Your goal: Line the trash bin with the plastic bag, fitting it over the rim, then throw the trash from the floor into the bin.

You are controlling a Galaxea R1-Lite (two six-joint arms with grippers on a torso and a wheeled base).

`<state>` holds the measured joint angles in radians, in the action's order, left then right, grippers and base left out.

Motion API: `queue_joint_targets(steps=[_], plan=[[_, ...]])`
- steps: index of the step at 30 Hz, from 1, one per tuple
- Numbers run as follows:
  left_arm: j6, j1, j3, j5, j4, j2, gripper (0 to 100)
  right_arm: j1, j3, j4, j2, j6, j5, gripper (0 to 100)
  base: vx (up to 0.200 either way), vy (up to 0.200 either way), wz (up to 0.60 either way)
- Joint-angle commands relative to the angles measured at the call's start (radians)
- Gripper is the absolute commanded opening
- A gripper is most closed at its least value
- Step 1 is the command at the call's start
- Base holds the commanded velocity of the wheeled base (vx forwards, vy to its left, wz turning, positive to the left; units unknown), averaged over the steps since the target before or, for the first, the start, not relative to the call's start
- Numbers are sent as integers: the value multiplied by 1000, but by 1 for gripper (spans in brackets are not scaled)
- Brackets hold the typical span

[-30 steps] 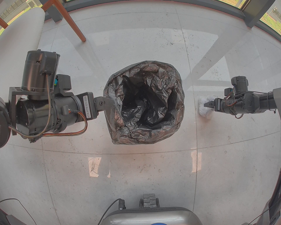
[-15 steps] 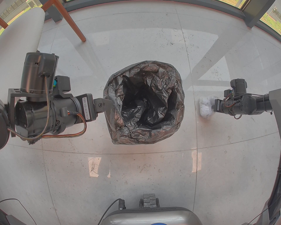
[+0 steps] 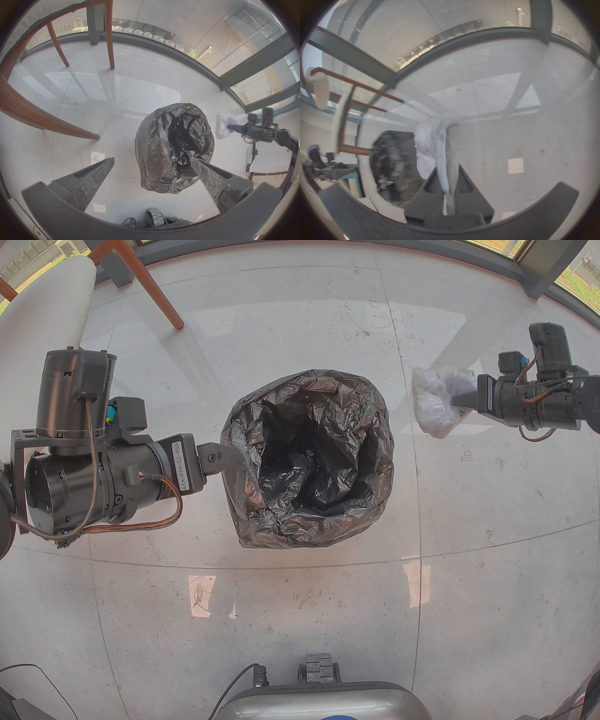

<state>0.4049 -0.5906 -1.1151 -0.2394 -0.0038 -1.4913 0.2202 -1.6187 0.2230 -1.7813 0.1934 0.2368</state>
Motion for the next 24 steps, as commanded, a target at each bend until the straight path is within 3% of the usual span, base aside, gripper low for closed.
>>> queue_joint_targets(steps=[1,9,20,21,24], plan=[[-1,0,1,5,-22,3,100,192,53,59,195,41,22,0,0,0,0],[-1,0,1,3,-22,3,100,347,95,56,137,29,15,0,0,0,0],[-1,0,3,5,-22,3,100,421,72,-71,23,31,7,0,0,0,0],[-1,0,3,5,-22,3,100,421,76,-71,23,32,7,100,0,0,0],[-1,0,3,5,-22,3,100,421,82,-73,28,34,7,100,0,0,0]])
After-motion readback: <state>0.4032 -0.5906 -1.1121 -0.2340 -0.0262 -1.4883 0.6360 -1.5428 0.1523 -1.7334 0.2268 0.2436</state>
